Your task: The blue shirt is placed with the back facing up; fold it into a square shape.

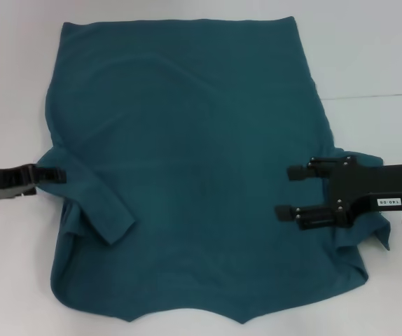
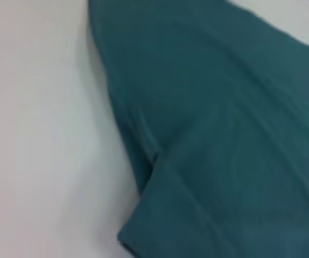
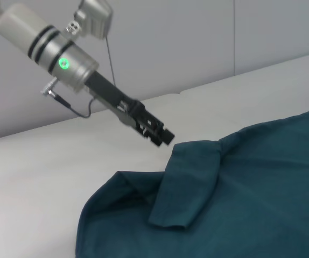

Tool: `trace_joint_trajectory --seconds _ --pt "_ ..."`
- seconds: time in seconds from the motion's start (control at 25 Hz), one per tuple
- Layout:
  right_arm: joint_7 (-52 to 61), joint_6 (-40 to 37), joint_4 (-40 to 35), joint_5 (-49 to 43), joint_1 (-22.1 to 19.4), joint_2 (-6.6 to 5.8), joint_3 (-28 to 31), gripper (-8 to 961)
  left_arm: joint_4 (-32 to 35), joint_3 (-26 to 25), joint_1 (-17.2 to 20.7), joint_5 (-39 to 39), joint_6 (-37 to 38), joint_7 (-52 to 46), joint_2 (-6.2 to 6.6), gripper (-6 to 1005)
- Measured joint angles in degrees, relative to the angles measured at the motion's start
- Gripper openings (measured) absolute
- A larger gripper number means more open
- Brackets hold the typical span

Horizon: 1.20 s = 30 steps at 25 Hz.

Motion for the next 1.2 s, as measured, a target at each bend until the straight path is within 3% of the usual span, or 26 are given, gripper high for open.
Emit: trace_joint_trajectory --seconds 0.12,0.4,1.2 --pt "-0.37 0.00 0.16 0.00 0.10 -0.03 -0.02 883 -4.50 -1.34 -1.13 0.13 -2.03 -0.21 0.51 733" --pt "-0.54 -0.01 0.20 0.01 0.08 -0.06 -0.03 884 -6.80 -1.52 -0.70 0.17 -5.24 -1.02 0.44 734" --pt "-1.04 0.14 0.80 0.01 0.51 0.02 -0.09 882 -13.03 -1.16 -4.35 -0.25 -10.91 0.21 -0.44 726"
